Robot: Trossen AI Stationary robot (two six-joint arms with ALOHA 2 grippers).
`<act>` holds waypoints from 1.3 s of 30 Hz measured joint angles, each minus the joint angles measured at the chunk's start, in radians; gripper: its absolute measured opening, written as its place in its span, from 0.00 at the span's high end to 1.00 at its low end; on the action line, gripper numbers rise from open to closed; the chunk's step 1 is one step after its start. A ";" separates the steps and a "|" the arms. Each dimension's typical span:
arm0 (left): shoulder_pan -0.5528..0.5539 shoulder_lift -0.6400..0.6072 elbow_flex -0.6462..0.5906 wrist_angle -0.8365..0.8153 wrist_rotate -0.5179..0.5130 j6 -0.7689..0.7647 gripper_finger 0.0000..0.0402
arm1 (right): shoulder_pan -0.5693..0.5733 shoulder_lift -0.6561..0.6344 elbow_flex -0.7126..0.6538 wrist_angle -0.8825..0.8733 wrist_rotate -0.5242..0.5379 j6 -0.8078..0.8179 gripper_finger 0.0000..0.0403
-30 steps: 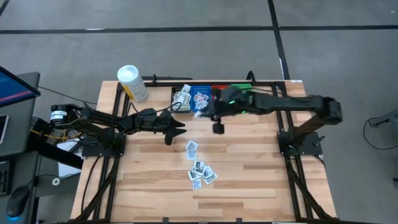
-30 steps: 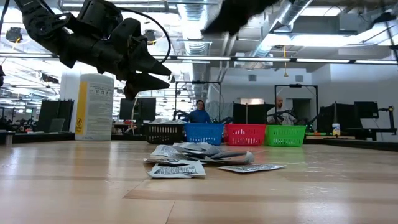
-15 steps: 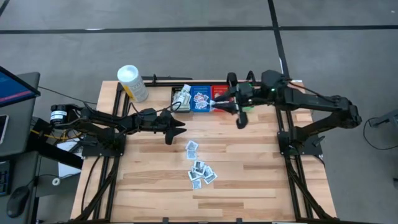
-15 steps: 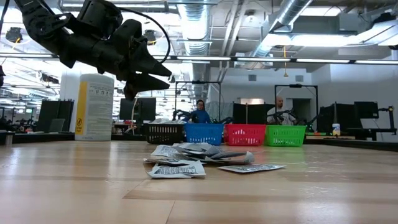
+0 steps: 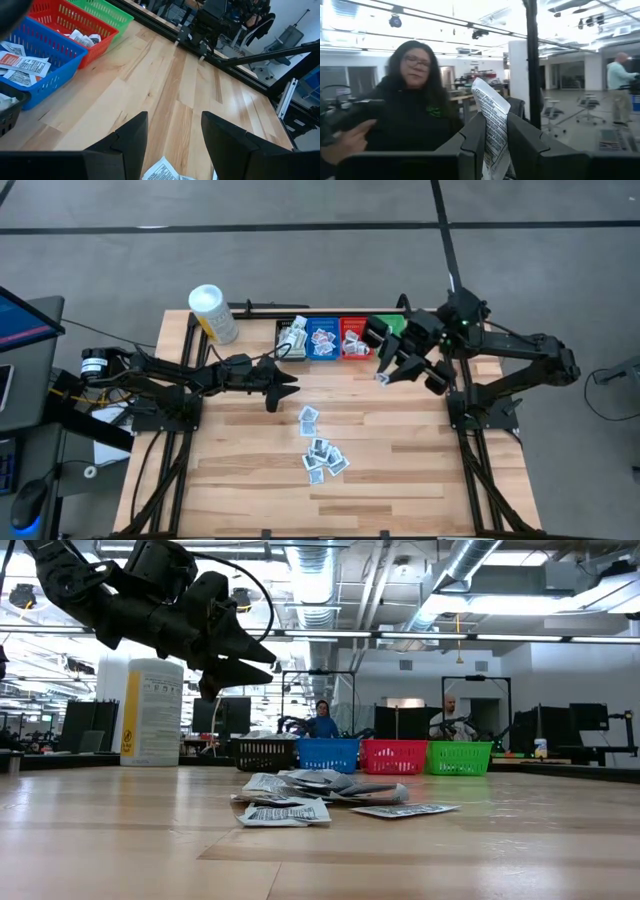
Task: Pick & Place First Aid Supplies
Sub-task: Put the gray towelette pack in the red bin
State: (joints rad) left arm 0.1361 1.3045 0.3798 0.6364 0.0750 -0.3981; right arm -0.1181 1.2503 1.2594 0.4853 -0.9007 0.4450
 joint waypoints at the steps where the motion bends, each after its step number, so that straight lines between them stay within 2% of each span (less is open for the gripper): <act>1: 0.000 0.000 0.000 0.000 0.000 0.000 0.54 | 0.000 0.000 0.000 0.003 -0.008 0.004 0.83; 11: 0.000 0.000 0.000 0.000 0.000 0.051 0.54 | -0.012 0.000 0.000 -0.013 -0.008 -0.009 0.83; 16: 0.000 0.000 0.000 0.000 0.000 0.104 0.54 | -0.072 0.000 0.000 -0.143 0.039 -0.134 0.83; 18: 0.000 0.000 0.000 0.000 0.000 0.106 0.54 | -0.105 0.000 0.000 -0.253 0.112 -0.222 0.83; 20: 0.000 0.000 0.000 0.000 0.000 0.106 0.54 | -0.139 -0.001 0.000 -0.396 0.241 -0.286 0.83; 25: 0.000 0.000 0.000 0.000 0.000 0.106 0.54 | -0.224 0.002 -0.001 -0.801 0.705 -0.446 0.83; 27: 0.000 0.000 0.000 -0.001 0.000 0.105 0.54 | -0.253 0.026 -0.011 -0.896 0.888 -0.474 0.83; 28: -0.001 0.000 0.000 -0.001 0.000 0.105 0.54 | -0.269 0.039 -0.023 -0.933 0.945 -0.474 0.83; 30: 0.000 0.000 0.000 -0.001 -0.001 0.104 0.54 | -0.305 0.076 -0.044 -0.954 0.974 -0.462 0.83; 33: -0.001 0.000 0.000 -0.001 -0.016 0.105 0.54 | -0.345 0.142 -0.051 -0.947 0.928 -0.429 0.83; 39: -0.001 0.000 0.000 -0.009 -0.023 0.102 0.54 | -0.379 0.302 -0.053 -0.967 0.927 -0.417 0.83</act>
State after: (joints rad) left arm 0.1353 1.3041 0.3801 0.6274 0.0521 -0.2958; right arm -0.4974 1.5525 1.2068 -0.4822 0.0263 0.0279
